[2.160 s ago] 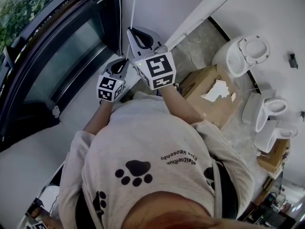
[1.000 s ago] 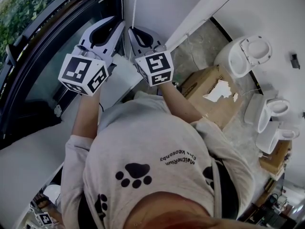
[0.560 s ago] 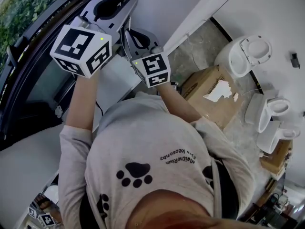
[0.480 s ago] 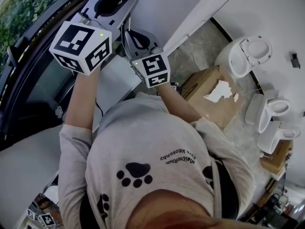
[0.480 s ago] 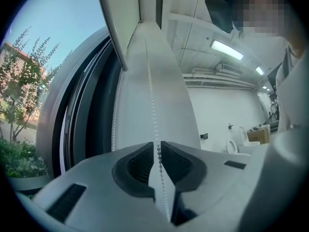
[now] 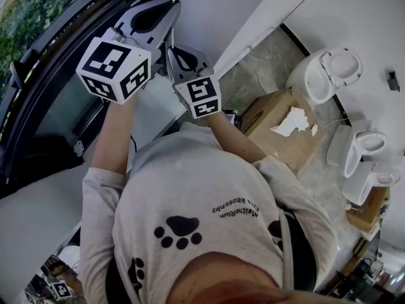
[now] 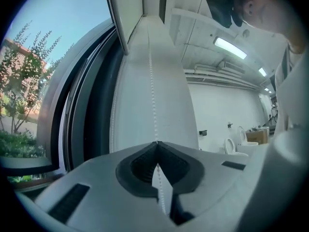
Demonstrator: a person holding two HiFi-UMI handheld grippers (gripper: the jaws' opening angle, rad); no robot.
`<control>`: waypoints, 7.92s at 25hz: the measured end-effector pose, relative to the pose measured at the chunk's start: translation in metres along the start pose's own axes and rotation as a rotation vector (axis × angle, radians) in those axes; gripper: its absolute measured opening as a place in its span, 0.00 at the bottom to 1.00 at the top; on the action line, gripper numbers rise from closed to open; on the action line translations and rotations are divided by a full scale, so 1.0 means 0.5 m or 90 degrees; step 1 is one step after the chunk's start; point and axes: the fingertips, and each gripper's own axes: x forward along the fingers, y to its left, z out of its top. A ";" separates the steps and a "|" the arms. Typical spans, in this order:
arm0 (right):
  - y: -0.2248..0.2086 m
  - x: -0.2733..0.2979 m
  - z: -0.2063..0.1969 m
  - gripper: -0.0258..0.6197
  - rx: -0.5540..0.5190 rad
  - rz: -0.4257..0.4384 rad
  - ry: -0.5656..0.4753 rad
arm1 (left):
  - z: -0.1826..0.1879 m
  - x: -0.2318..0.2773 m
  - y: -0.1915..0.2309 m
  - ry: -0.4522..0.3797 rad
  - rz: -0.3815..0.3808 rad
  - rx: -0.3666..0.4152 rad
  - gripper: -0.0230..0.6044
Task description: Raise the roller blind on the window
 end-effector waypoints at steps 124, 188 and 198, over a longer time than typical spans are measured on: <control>0.001 0.002 0.075 0.05 0.033 0.238 -0.003 | -0.327 -0.143 -0.022 0.008 0.214 -0.104 0.20; 0.037 0.006 -0.304 0.06 0.043 0.206 0.189 | -0.337 -0.022 -0.046 0.062 0.109 -0.173 0.06; 0.015 -0.034 -0.209 0.18 0.088 0.197 0.165 | -0.334 -0.031 -0.055 0.063 0.087 -0.167 0.05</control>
